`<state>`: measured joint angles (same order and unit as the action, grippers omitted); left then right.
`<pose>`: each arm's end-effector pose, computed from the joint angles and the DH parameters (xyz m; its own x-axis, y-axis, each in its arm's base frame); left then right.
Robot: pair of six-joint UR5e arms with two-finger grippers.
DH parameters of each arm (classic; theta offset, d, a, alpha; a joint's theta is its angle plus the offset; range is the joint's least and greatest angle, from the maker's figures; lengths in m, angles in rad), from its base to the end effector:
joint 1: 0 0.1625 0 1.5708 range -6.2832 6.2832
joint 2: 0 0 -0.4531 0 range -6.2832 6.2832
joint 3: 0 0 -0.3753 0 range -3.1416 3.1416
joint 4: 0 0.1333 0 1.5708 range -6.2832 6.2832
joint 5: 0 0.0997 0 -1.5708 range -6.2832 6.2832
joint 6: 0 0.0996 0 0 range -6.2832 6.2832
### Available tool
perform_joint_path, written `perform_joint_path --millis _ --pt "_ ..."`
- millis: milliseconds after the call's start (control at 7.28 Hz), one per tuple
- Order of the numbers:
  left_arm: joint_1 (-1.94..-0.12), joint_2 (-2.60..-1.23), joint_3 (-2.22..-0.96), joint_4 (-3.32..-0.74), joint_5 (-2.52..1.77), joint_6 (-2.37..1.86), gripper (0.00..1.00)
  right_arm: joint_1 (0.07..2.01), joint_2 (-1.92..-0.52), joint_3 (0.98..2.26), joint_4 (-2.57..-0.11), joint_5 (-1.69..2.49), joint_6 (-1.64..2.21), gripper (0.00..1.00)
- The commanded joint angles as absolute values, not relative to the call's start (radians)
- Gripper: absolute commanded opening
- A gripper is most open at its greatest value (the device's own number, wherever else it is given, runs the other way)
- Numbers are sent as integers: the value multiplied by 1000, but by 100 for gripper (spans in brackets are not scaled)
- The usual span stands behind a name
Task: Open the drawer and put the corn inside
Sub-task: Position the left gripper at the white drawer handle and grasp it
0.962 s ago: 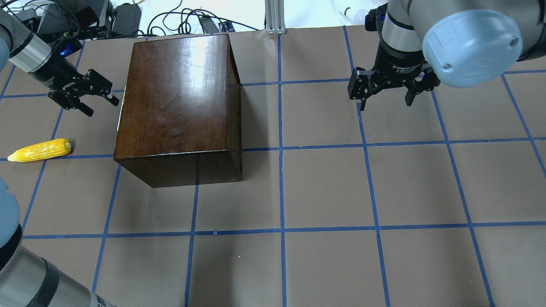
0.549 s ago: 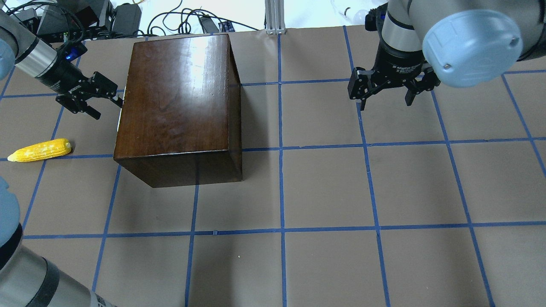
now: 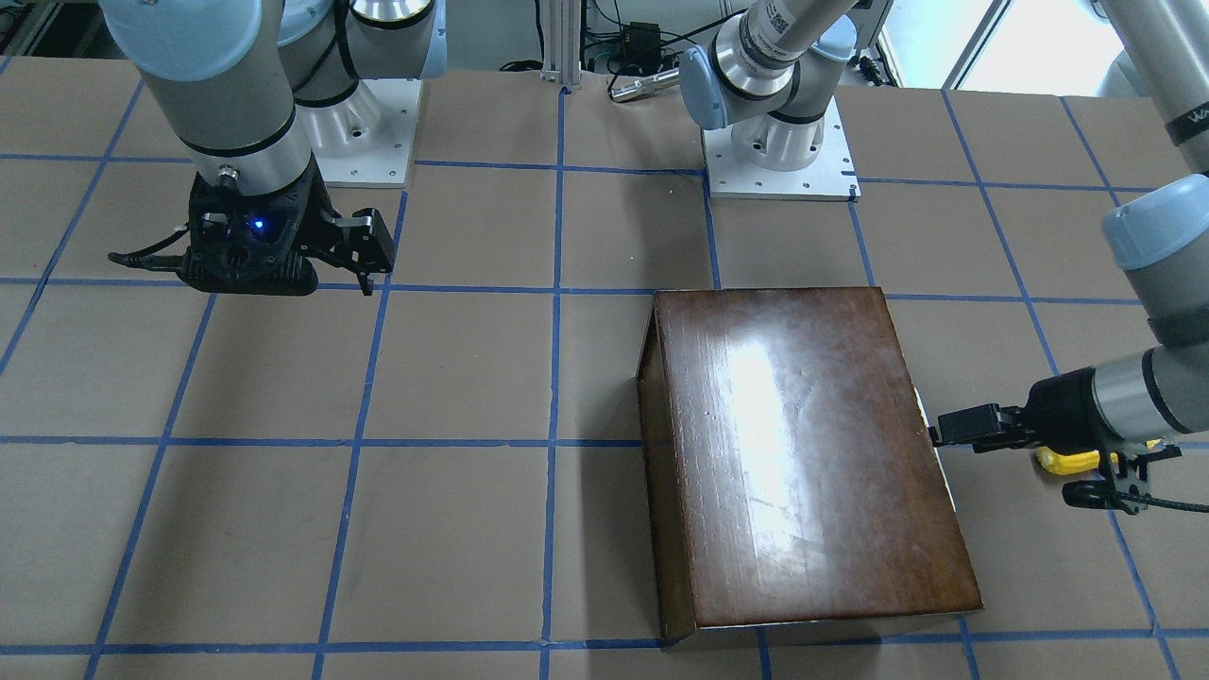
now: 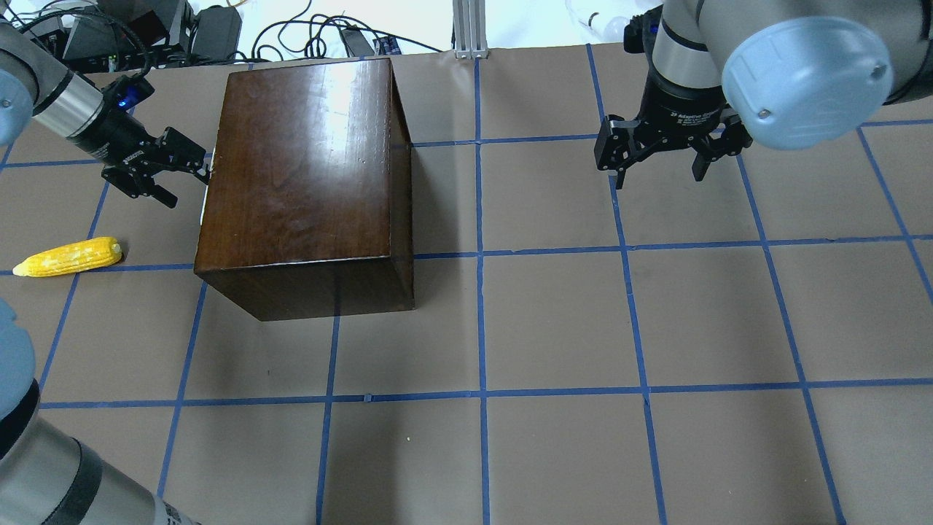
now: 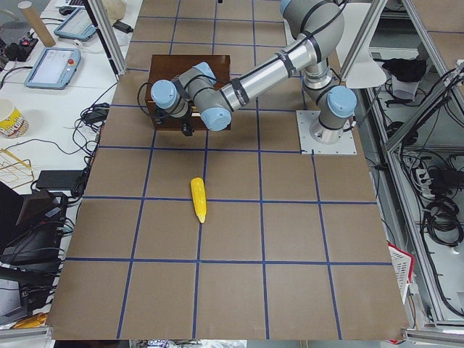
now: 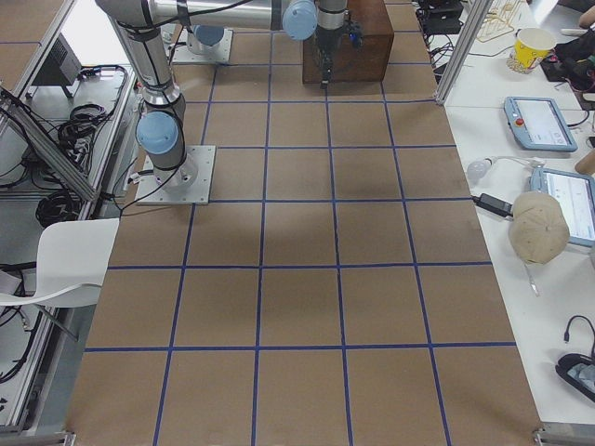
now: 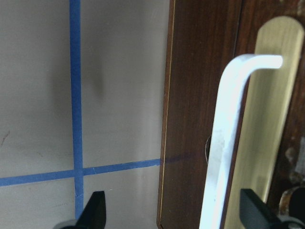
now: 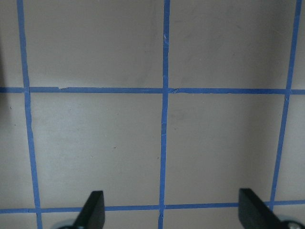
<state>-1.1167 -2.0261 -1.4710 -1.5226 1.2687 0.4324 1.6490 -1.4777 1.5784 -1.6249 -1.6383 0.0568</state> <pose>0.1244 -0.6262 0.3180 -0.9184 -0.0947 0.3842 -0.0366 0.9871 0.1558 0.1661 -0.4990 0.4720 -0.9973 -0.0244 0.0699 -0.0215 0.9989 0.0427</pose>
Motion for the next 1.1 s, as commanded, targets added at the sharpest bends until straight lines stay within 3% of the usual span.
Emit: perform_joint_path --millis 0,962 --pt "-1117 -2029 -1477 -1511 1269 448 100 1649 -1479 1578 -1624 -1638 57 100" --pt "-1117 -2046 -1480 -1511 1270 471 100 1649 -1477 1578 -1624 -1638 57 100"
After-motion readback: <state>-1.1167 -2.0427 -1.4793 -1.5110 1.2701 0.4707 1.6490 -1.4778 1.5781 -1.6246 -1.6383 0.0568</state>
